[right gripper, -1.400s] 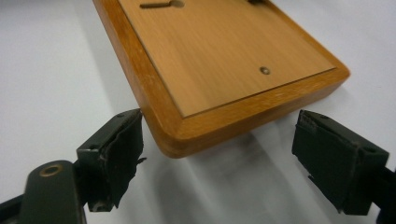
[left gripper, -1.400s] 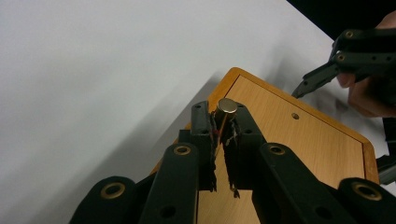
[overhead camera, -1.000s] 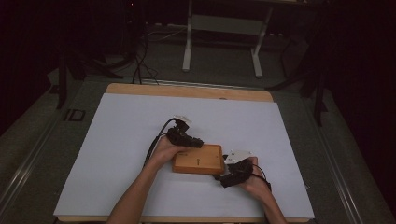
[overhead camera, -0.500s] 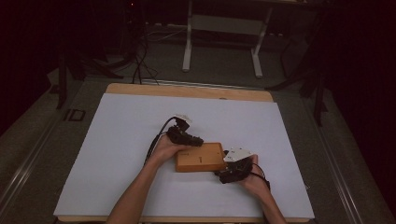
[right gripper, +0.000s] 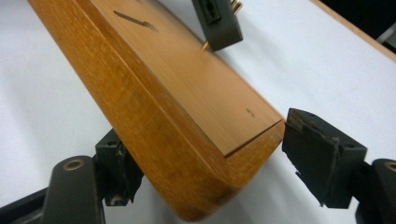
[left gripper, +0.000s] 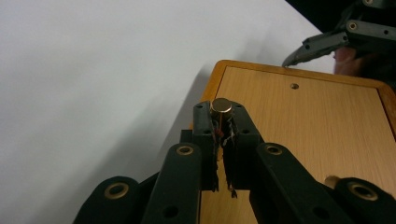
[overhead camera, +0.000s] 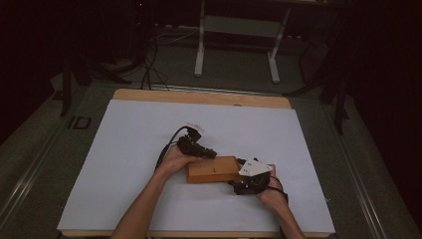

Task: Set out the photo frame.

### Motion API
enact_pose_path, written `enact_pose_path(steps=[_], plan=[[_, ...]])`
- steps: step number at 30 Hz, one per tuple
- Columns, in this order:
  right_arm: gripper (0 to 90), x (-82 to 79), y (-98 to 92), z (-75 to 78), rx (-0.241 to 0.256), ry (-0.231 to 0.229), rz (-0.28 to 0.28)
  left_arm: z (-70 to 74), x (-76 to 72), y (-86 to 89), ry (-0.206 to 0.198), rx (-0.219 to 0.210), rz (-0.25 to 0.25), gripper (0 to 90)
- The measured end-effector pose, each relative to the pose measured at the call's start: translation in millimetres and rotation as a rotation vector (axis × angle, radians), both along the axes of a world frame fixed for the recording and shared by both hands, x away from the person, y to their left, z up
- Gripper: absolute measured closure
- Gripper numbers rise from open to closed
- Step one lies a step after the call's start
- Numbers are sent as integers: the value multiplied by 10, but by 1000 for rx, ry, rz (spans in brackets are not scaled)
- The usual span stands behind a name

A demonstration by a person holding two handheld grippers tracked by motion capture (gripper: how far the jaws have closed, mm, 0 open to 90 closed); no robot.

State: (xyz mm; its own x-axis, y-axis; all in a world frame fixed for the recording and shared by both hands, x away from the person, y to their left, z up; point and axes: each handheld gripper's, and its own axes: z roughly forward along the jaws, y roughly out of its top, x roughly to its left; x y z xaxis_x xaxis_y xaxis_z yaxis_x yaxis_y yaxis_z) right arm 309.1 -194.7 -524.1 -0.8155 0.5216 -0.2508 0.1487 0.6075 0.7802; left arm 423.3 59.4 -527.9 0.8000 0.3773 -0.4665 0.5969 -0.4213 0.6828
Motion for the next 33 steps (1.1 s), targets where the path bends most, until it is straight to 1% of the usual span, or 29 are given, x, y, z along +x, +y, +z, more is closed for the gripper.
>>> enact_pose_path(steps=[2, 5, 6, 7, 8, 9, 10, 11, 14, 15, 16, 17, 18, 19, 20, 21, 22, 23, 24, 25, 26, 27, 29, 30, 32, 33], plan=[[252, -1, -1, 1, 4, -4, 2, -11, 7, 6, -1, -8, 1, 849], [267, 5, -5, 6, 16, -5, 1, -12, 7, 4, -4, -7, 9, 835], [291, 21, -19, 17, 37, -7, -3, -1, -4, -12, -29, 14, 22, 824], [309, 29, -29, 25, 49, -8, -9, -1, -4, -12, -29, 14, 22, 800], [326, 38, -39, 36, 62, -8, -12, 8, -16, -30, -46, 23, 27, 761], [347, 43, -50, 46, 71, -12, -16, 8, -16, -30, -46, 23, 27, 722], [362, 44, -58, 55, 76, -12, -18, 16, -22, -34, -58, 31, 36, 694], [373, 50, -71, 62, 84, -15, -18, 16, -22, -34, -58, 31, 36, 673], [382, 51, -81, 63, 86, -16, -19, 22, -22, 4, -57, 32, 64, 605], [382, 51, -81, 63, 86, -16, -19, 22, -22, 4, -57, 32, 64, 589], [384, 51, -81, 62, 86, -16, -22, 30, -25, 41, -55, 31, 82, 579], [384, 51, -81, 62, 86, -16, -22, 30, -25, 41, -55, 31, 82, 569], [387, 54, -82, 64, 86, -14, -23, 46, -35, 85, -63, 31, 105, 567], [387, 54, -82, 64, 86, -14, -23, 46, -35, 85, -63, 31, 105, 565], [388, 54, -82, 64, 86, -15, -25, 70, -49, 137, -70, 17, 125, 558], [388, 54, -82, 64, 85, -15, -25, 86, -61, 163, -76, 12, 138, 557], [388, 54, -82, 64, 85, -15, -25, 86, -61, 163, -76, 12, 138, 549], [389, 54, -82, 63, 85, -15, -26, 102, -72, 186, -85, 13, 151, 549], [389, 56, -83, 63, 85, -13, -27, 132, -106, 221, -106, 18, 172, 546], [389, 56, -83, 63, 85, -13, -27, 132, -106, 221, -106, 18, 172, 546], [390, 57, -83, 62, 85, -13, -27, 171, -156, 264, -141, 20, 191, 546], [391, 58, -84, 62, 84, -13, -27, 171, -156, 264, -141, 20, 191, 546], [392, 58, -84, 61, 84, -13, -27, 203, -202, 311, -158, 6, 199, 546], [394, 57, -85, 62, 82, -13, -29, 233, -255, 358, -181, 6, 213, 546], [395, 60, -86, 62, 84, -13, -29, 244, -282, 379, -189, 7, 216, 546], [395, 60, -86, 62, 84, -13, -29, 257, -309, 401, -204, 15, 220, 546]])
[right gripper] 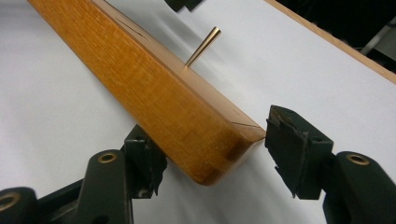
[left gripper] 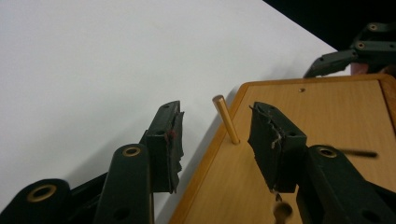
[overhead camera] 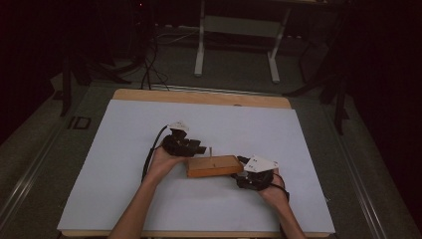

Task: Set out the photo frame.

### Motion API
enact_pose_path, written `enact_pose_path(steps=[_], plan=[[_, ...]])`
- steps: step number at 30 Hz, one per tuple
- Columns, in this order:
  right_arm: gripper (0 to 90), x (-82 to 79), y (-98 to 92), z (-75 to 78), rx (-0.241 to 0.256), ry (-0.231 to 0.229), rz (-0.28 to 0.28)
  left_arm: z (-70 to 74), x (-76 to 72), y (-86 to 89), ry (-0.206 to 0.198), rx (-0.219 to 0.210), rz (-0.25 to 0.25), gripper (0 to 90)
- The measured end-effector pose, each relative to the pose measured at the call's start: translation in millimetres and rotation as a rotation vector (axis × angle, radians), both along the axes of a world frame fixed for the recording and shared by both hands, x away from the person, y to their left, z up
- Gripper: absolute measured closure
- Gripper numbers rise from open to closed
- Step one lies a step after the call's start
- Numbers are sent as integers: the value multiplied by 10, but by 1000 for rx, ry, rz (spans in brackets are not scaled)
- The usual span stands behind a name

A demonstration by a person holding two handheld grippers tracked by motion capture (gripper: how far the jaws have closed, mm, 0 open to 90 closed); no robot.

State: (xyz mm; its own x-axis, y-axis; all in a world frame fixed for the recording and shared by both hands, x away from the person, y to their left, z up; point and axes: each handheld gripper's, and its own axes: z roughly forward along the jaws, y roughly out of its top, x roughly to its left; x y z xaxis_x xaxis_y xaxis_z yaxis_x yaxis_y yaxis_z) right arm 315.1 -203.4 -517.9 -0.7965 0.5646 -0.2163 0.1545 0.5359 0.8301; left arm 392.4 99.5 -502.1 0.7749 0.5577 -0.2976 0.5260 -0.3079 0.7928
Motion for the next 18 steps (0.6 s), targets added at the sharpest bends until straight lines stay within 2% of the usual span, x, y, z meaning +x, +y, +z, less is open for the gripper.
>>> enact_pose_path(steps=[1, 2, 3, 8, 9, 10, 11, 12, 13, 15, 18], plan=[[396, 2, -2, 1, 2, 1, 0, 22, -59, 48, -19, 8, 7, 546], [397, 2, -3, 1, 4, 1, 1, 22, -59, 48, -19, 8, 7, 546], [398, 3, -5, 1, 4, 0, 1, 42, -121, 103, -42, 11, 21, 546], [400, 3, -6, 2, 7, 1, 0, 63, -261, 246, -77, 13, 47, 540], [401, 2, -6, 2, 8, 1, -1, 61, -345, 327, -87, 26, 61, 540], [401, 2, -6, 2, 8, 1, -1, 61, -345, 327, -87, 26, 61, 539], [401, 4, -7, 2, 8, 3, -1, 53, -448, 404, -102, 33, 72, 534], [401, 4, -7, 3, 8, 4, -1, 53, -448, 404, -102, 33, 72, 531], [402, 5, -7, 4, 8, 6, -2, 29, -542, 476, -111, 28, 82, 526], [404, 7, -7, 6, 10, 8, -4, 18, -575, 506, -114, 28, 86, 512], [407, 4, -3, 7, 8, 6, -8, 5, -646, 560, -112, 50, 102, 484]])
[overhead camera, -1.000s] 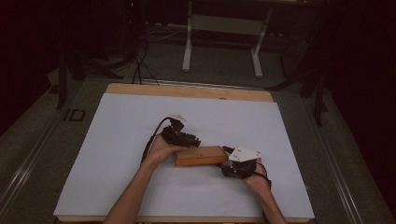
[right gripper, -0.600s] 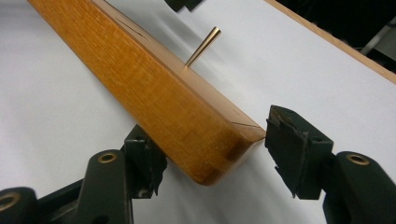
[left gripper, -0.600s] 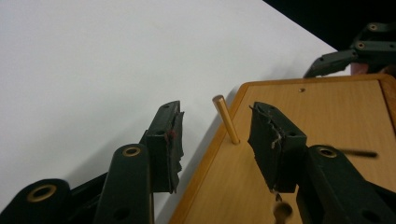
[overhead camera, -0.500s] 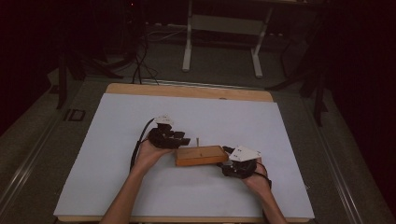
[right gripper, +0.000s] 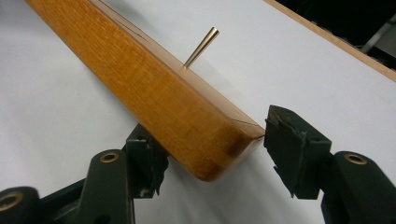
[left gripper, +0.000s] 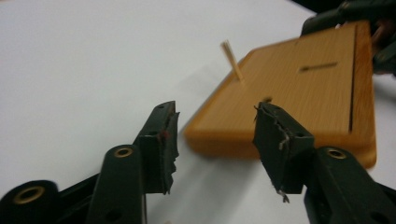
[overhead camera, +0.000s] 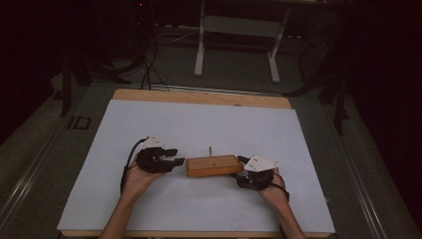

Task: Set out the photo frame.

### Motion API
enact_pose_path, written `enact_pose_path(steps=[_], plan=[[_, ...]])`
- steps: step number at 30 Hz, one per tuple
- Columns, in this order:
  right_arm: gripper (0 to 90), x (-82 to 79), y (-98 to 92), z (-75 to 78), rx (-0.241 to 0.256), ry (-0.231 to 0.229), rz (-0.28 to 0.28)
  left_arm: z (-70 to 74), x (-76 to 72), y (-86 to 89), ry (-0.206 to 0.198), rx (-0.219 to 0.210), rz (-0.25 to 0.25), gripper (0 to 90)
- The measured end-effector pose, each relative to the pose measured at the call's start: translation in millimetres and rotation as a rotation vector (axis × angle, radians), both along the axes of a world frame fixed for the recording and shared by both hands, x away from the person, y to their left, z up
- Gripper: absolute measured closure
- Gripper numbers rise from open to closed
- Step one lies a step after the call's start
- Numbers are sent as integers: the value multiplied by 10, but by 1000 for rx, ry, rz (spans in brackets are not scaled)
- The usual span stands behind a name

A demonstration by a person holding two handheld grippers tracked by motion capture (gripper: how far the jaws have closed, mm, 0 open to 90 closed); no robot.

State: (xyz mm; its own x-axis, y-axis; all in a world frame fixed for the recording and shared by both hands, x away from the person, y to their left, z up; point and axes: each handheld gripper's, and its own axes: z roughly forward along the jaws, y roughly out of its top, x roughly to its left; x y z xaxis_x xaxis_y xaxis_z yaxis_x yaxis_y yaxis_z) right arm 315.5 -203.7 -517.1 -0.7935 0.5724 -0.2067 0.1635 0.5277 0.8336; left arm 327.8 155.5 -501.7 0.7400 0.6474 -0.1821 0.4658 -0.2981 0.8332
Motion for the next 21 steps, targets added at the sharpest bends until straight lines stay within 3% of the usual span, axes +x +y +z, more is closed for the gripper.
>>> enact_pose_path(steps=[2, 3, 4, 5, 11, 16, 20, 21], plan=[[407, -2, 2, 4, -5, -1, -1, -12, -52, 25, -6, 10, 10, 466], [408, 0, 2, 5, -4, 0, 0, -31, -106, 37, -11, 48, 33, 458], [408, 0, 2, 5, -4, 0, 0, -31, -106, 37, -11, 48, 33, 447], [411, 1, -2, 8, -2, 0, 0, -59, -153, 52, -10, 75, 36, 444], [412, 3, -4, 12, -2, 2, 0, -149, -205, 58, 28, 77, -9, 398], [412, 6, -4, 12, 4, 4, -3, -181, -217, 27, 8, 77, -27, 390], [415, 11, -7, 11, 4, 2, -3, -233, -206, -34, 15, 78, -33, 370], [416, 14, -10, 9, 2, 3, -4, -253, -221, -101, 7, 102, -47, 362]])
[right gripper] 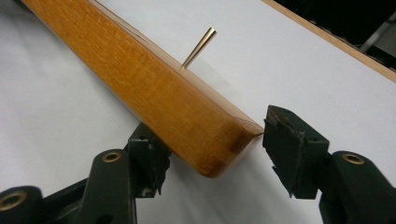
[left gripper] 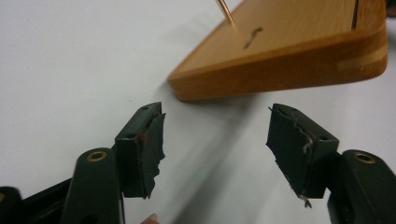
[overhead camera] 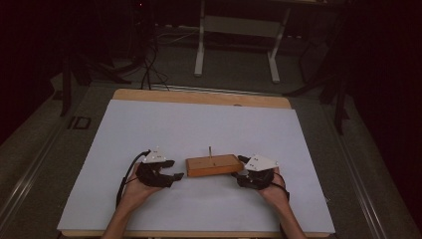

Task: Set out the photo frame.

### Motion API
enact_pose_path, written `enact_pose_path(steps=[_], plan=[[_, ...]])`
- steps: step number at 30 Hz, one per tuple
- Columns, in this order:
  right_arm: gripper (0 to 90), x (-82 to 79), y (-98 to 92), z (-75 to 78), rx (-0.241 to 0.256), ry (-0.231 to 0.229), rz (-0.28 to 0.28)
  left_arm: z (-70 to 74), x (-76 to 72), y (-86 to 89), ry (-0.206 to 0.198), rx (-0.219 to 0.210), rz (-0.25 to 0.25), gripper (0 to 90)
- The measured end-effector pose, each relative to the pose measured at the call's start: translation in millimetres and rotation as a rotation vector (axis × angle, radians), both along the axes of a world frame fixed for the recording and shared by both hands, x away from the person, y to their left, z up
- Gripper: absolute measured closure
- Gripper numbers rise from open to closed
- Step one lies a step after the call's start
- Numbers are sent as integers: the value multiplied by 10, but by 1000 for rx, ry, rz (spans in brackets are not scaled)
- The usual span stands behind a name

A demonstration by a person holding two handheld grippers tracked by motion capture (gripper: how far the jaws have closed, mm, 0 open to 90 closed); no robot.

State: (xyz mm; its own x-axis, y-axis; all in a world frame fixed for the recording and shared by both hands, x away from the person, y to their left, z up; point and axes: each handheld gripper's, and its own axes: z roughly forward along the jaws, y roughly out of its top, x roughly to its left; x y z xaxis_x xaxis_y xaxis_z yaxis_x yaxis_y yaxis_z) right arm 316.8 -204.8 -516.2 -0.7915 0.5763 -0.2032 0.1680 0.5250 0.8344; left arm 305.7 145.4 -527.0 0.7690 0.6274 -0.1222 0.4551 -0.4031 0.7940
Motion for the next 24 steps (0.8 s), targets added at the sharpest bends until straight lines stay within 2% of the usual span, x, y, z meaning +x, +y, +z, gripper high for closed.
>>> enact_pose_path(steps=[1, 3, 6, 7, 8, 9, 10, 13, 14, 17, 18, 24], plan=[[416, 0, 0, 0, 0, 0, 0, 0, 0, 0, 0, 0, 0, 352], [417, 1, -6, 0, -3, -1, -3, -10, -21, -82, -18, 32, -17, 327], [418, 5, -10, 0, -3, 1, -4, 3, -39, -133, -53, 44, -13, 286], [418, 5, -10, 0, -3, 1, -4, 3, -39, -133, -53, 44, -13, 277], [418, 6, -10, -1, -3, 1, -5, 16, -48, -165, -76, 41, -14, 269], [418, 6, -10, -1, -3, 1, -5, 16, -48, -165, -76, 41, -14, 260], [420, 7, -10, -2, -2, 0, -6, 24, -55, -204, -101, 47, -15, 256], [421, 6, -9, -3, -2, -1, -7, 27, -59, -241, -120, 54, -22, 257], [421, 7, -8, -4, -3, -2, -7, 31, -71, -284, -155, 68, -18, 259], [421, 9, -8, -3, -4, -3, -7, 45, -79, -318, -175, 70, -24, 283], [422, 12, -9, -4, -1, -3, -6, 49, -89, -356, -197, 80, -27, 288], [424, 26, -7, 1, 12, -2, -7, 55, -70, -453, -217, 72, -42, 310]])
